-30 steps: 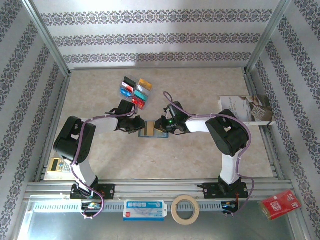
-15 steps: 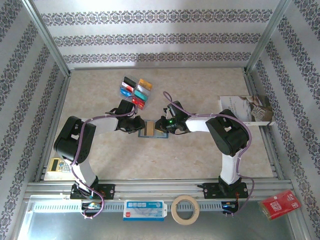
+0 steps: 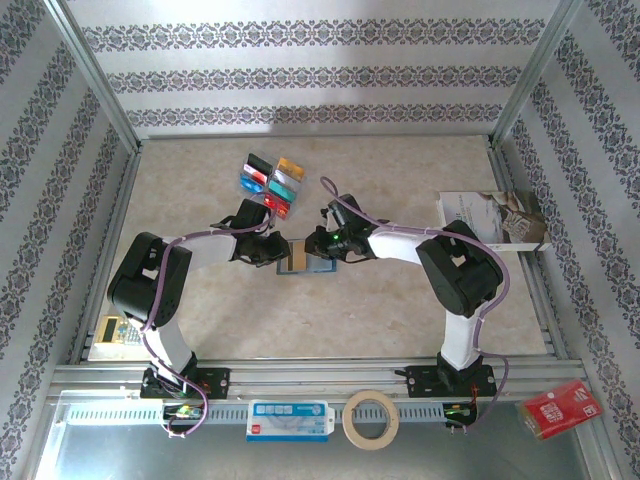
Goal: Take the credit cards out of the card holder
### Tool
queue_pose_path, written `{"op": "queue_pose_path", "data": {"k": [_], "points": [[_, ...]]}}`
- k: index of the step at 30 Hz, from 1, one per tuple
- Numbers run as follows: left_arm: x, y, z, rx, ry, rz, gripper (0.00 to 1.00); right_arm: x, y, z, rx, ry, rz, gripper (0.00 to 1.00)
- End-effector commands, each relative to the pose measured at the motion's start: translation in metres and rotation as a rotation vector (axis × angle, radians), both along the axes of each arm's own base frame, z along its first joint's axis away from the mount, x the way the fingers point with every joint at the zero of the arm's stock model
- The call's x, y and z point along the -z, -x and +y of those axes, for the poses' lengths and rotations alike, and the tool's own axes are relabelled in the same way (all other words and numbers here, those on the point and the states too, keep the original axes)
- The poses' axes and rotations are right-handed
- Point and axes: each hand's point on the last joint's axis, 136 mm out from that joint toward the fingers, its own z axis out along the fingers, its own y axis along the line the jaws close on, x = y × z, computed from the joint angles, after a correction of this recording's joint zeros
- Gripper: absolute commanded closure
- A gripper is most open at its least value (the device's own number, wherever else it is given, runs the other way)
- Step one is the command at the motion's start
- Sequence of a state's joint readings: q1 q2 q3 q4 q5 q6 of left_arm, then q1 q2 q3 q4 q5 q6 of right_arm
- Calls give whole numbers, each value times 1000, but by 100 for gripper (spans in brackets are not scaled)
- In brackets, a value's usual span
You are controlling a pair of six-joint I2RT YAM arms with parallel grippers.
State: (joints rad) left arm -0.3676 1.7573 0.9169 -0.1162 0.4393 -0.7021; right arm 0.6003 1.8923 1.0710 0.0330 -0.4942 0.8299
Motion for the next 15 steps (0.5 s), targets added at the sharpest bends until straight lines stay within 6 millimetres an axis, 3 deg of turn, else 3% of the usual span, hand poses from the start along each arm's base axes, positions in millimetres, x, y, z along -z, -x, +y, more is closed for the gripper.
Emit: {"op": "queue_pose_path", "data": {"k": [1,8,15], "points": [[31,25,17,3,-115,113,81,3,-1,3,-15,23,2,86],[32,24,17,1,-115,113,81,17,-2,-7,28,87,32,87],[33,25,17,0,-112,116,81,21,-1,0,7,62,56,85]]}}
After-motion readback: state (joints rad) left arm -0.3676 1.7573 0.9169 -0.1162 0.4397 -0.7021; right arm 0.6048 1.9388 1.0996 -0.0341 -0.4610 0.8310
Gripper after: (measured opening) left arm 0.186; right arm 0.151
